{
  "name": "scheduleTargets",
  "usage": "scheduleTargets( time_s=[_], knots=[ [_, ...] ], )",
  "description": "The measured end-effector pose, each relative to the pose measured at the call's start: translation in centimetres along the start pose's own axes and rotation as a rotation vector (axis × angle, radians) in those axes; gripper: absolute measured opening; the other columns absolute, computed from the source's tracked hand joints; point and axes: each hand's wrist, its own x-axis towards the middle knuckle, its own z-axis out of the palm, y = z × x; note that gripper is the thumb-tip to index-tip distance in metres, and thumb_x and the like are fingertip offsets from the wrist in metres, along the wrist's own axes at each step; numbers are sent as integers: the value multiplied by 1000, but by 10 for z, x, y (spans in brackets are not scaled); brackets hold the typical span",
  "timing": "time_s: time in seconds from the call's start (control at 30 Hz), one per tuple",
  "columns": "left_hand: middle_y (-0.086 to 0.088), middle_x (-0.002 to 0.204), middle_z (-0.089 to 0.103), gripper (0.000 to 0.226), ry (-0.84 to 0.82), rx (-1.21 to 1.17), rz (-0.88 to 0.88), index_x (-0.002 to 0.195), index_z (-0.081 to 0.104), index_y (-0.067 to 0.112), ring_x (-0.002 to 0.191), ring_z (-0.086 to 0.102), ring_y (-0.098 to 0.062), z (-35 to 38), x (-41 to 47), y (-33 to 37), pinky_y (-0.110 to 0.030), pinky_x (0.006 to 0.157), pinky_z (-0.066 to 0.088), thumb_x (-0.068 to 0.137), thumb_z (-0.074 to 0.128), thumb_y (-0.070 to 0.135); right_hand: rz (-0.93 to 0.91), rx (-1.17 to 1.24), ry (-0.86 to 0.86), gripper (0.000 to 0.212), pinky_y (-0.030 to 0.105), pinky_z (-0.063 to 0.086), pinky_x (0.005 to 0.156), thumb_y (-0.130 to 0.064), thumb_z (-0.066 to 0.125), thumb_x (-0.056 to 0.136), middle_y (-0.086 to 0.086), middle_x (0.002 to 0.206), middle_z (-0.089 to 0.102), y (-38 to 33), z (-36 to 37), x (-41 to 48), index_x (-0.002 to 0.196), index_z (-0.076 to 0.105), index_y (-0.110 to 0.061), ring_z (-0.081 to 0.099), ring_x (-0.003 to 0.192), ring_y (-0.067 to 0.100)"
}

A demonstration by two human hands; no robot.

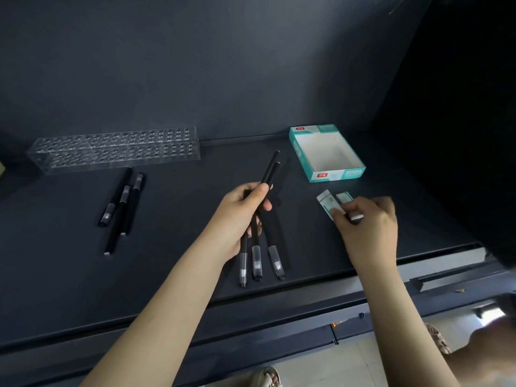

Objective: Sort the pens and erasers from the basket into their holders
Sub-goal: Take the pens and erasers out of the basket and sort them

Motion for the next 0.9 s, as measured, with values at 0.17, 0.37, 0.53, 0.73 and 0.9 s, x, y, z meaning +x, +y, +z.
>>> scheduleTargets(
  time_s=[0.17, 0.37, 0.53, 0.73, 0.9],
  knots=[
    [6, 71, 57, 25, -98, 23, -25, 110, 67, 19, 49, 37, -10, -16, -5, 7, -21, 44, 35, 97, 53, 35, -73, -117, -7, 34, 23, 33, 77, -26, 79, 78, 17, 107, 57, -14, 1, 7, 106, 71, -10, 54, 101, 33],
    [6, 67, 53, 23, -165, 51, -115, 107, 69, 20, 51, 36, -9, -64, -17, 20, -18, 42, 32, 97, 53, 34, 178, 656, -542, 32, 21, 46, 65, -42, 61, 91, -7, 98, 67, -108, 28, 7, 121, 57, -33, 63, 76, 7],
    [5, 66, 55, 19, -145, 118, -149, 104, 67, 21, 52, 40, -9, -102, -27, 31, -17, 40, 32, 96, 55, 33, 96, 756, -619, 20, 17, 46, 53, -13, 69, 88, -3, 79, 68, -144, 58, 3, 106, 63, -20, 63, 64, 8],
    [4, 70, 64, 22, -103, 117, -161, 103, 71, 16, 51, 40, -9, -165, -33, 38, -18, 43, 35, 96, 56, 31, 214, 911, -771, 27, 18, 52, 72, -4, 71, 85, 8, 84, 64, -187, 92, -12, 109, 58, -8, 65, 75, 14],
    [4, 71, 69, 26, -66, 75, -132, 98, 72, 15, 45, 41, -6, -197, -35, 44, -20, 45, 31, 98, 53, 32, 264, 1063, -689, 16, 18, 52, 72, -1, 65, 88, 5, 88, 67, -217, 115, -28, 104, 64, -6, 64, 82, 11]
  ],
)
